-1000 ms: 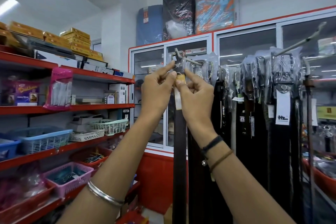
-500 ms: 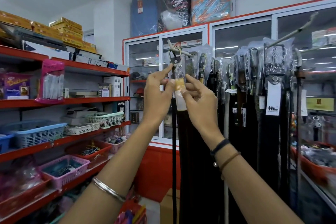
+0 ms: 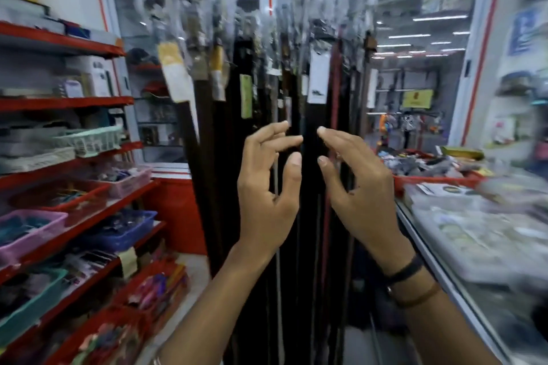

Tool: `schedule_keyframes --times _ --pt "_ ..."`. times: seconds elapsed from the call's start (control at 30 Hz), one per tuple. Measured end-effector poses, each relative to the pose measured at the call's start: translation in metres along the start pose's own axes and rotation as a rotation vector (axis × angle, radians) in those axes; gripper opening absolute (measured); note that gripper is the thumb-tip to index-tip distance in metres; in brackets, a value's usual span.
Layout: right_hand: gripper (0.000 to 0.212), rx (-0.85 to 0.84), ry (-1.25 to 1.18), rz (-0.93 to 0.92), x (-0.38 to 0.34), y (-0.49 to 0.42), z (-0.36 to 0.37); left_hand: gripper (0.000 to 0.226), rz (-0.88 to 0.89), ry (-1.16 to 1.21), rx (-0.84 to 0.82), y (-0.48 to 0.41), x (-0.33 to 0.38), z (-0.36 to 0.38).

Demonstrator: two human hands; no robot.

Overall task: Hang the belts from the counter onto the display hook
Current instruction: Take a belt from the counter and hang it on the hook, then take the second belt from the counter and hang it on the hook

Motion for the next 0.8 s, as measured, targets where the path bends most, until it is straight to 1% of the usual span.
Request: schedule_keyframes --times 0.27,0.47,0.6,0.67,0.73,0.8 --pt "0.027 -0.025 0.194 0.257 0.094 0.087 -0.115 0.017 -0.268 0.23 -0.191 0.092 0.013 0.134" --pt "0.021 -0.069 0.378 0.489 0.18 0.152 -0.204 0.015 -0.412 0.339 -0.466 0.164 0.027 0.248" --pt "0.023 -0.099 0.48 0.697 0.241 0.189 -0.257 0.021 -0.555 0.334 -0.649 0.215 0.025 0.321" --pt "0.025 -0.105 0.522 0.8 0.276 0.206 -0.28 0.025 -0.643 0.295 -0.769 0.24 0.022 0.356" --pt "0.028 -0.141 0.56 0.877 0.31 0.219 -0.299 0.025 -0.729 0.241 -0.904 0.263 0.017 0.384" --pt "0.03 -0.201 0.617 0.932 0.346 0.227 -0.314 0.03 -0.77 0.189 -1.023 0.282 0.016 0.409"
Point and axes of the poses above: each hand's wrist, its own y-axis away from the middle knuckle, its own z-axis out of the palm, x = y × z, the point moved 5 cm from there along -y, towards the middle knuckle, and after that the axes turned 5 degrees about z, right-handed, at the moved point
